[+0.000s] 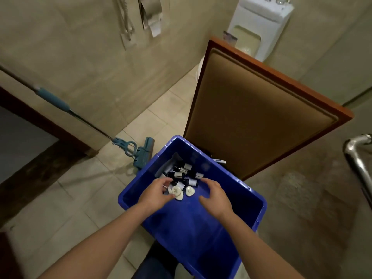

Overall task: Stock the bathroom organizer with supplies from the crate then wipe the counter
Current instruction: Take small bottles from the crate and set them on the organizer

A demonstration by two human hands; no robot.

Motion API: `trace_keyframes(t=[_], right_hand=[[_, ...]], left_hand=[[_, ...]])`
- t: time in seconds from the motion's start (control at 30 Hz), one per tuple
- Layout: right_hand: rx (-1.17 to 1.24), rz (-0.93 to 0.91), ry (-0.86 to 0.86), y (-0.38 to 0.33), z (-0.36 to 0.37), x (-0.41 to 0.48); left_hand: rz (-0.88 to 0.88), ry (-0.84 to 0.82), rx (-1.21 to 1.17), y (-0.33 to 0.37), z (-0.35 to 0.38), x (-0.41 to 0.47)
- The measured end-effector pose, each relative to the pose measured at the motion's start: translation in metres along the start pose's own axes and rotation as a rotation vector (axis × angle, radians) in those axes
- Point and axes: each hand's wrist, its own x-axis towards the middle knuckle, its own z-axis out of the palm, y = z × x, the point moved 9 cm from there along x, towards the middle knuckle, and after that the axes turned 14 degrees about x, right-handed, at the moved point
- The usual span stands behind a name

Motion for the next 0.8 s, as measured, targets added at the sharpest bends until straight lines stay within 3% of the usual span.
trace_keyframes(t=[0.43, 0.6, 0.8], right_hand=[[-0.023, 0.155, -0.015, 0.071, 0.043, 0.113], [-0.045, 0.171, -0.033, 0.092, 0.066, 0.141], [-0.116, 0.181, -0.016, 0.103, 0.083, 0.160]], left_hand=[[-0.051, -0.152, -0.034, -0.039, 0.063, 0.125], [-0.031, -0.126, 0.104, -0.057, 0.077, 0.150], [0.126, -0.090, 0.292, -0.051, 0.089, 0.157]])
